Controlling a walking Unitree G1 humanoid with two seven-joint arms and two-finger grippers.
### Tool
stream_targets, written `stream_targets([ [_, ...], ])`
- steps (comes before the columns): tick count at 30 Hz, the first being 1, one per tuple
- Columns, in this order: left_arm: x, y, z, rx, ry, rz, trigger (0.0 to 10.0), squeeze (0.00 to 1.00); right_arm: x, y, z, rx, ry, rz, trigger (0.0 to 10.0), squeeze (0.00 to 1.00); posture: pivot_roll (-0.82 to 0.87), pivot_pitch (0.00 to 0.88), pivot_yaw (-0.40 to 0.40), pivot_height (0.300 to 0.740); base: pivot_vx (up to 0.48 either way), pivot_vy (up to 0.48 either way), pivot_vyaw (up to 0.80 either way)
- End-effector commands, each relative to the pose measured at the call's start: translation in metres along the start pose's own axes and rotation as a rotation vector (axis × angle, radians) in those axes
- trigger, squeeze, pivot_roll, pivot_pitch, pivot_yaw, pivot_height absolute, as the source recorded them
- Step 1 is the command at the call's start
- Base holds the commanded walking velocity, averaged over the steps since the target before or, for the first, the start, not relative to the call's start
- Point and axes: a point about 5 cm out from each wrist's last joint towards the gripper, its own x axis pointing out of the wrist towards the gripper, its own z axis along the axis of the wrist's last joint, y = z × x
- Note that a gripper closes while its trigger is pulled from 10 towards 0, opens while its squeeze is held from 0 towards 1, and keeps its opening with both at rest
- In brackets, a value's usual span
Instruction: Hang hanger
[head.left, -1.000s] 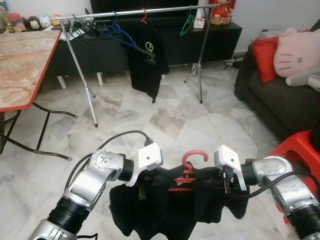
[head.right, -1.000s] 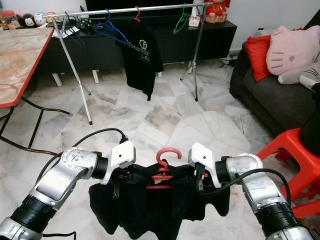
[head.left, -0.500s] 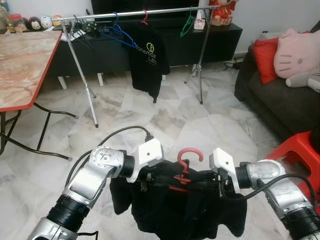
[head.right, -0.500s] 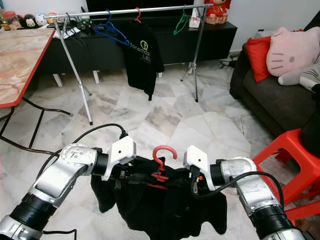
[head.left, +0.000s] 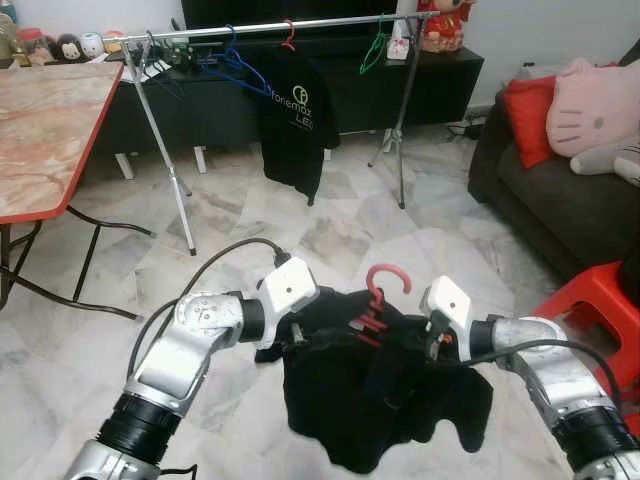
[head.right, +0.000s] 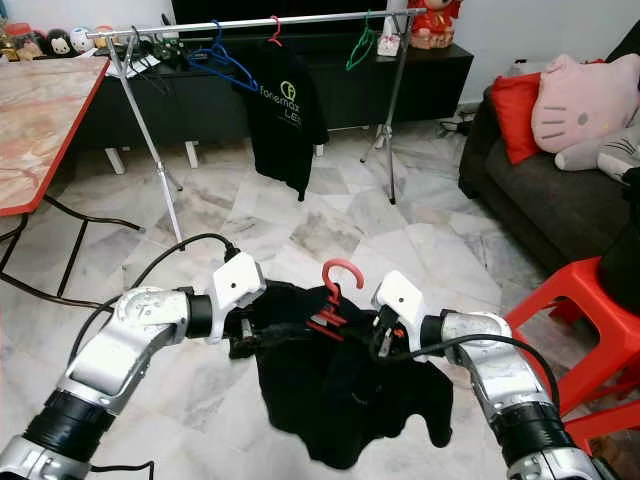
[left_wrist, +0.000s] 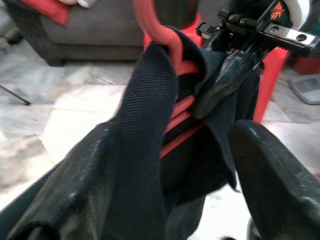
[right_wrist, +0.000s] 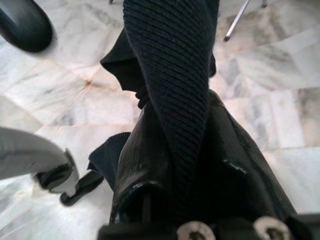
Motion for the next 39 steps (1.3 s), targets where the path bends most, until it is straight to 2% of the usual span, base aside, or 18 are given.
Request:
stream_targets([
  [1,0.003,0.002,-0.007,0.029,0.034,0.061,10.0,0.0,-0.002,-0.007,0.014,-0.029,-0.063,-0.034,0.0,0.0,-0.07,0.0,-0.065,0.74,0.0,0.0,0.0],
  [4,0.014,0.004,-0.01,0.022,0.06,0.154,10.0,0.0,-0.002,-0.011,0.019,-0.038,-0.064,-0.057,0.0,0.0,-0.07,0.0,-0.07,0.74,0.0,0.0,0.0],
  [7,0.019,0.002,-0.009,0.001,0.062,0.189,10.0,0.0,-0.004,-0.017,0.023,-0.055,-0.063,-0.081,0.0,0.0,-0.08,0.0,-0.073,0.74,0.0,0.0,0.0],
  [10,0.021,0.004,-0.012,0.012,0.101,0.241,10.0,0.0,-0.004,-0.019,0.027,-0.062,-0.064,-0.087,0.0,0.0,-0.07,0.0,-0.077,0.74,0.0,0.0,0.0],
  [11,0.021,0.005,-0.014,0.021,0.127,0.275,10.0,0.0,-0.004,-0.019,0.028,-0.067,-0.064,-0.088,0.0,0.0,-0.07,0.0,-0.077,0.74,0.0,0.0,0.0],
  [12,0.021,0.009,-0.024,0.018,0.205,0.359,10.0,0.0,-0.004,-0.02,0.031,-0.076,-0.067,-0.086,0.0,0.0,-0.07,0.0,-0.077,0.74,0.0,0.0,0.0],
  [14,0.023,0.008,-0.029,0.015,0.249,0.427,10.0,0.0,-0.002,-0.021,0.035,-0.084,-0.07,-0.092,0.0,0.0,-0.06,0.0,-0.08,0.74,0.0,0.0,0.0],
  [17,0.024,0.007,-0.029,0.005,0.254,0.445,10.0,0.0,-0.002,-0.022,0.036,-0.087,-0.07,-0.095,0.0,0.0,-0.06,0.0,-0.08,0.74,0.0,0.0,0.0],
  [21,0.024,0.006,-0.03,0.075,0.322,0.506,10.0,0.0,-0.002,-0.027,0.039,-0.092,-0.058,-0.136,0.0,0.0,-0.06,0.0,-0.082,0.74,0.0,0.0,0.0],
  [25,0.024,0.006,-0.032,0.078,0.35,0.554,10.0,0.0,-0.003,-0.031,0.039,-0.085,-0.043,-0.171,0.0,0.0,-0.06,0.0,-0.083,0.74,0.0,0.0,0.0],
  [29,0.021,0.009,-0.033,0.089,0.377,0.661,10.0,0.0,-0.003,-0.03,0.04,-0.083,-0.042,-0.171,0.0,0.0,-0.06,0.0,-0.081,0.74,0.0,0.0,0.0],
  [33,0.023,0.009,-0.035,0.064,0.381,0.67,10.0,0.0,-0.002,-0.029,0.041,-0.081,-0.049,-0.165,0.0,0.0,-0.06,0.0,-0.081,0.74,0.0,0.0,0.0],
  [36,0.034,0.004,-0.031,-0.005,0.325,0.634,10.0,0.0,0.0,-0.027,0.044,-0.087,-0.059,-0.152,0.0,0.0,-0.06,0.0,-0.081,0.74,0.0,0.0,0.0],
  [39,0.039,0.002,-0.03,-0.019,0.319,0.625,10.0,0.0,0.0,-0.025,0.046,-0.089,-0.064,-0.145,0.0,0.0,-0.06,0.0,-0.081,0.74,0.0,0.0,0.0],
])
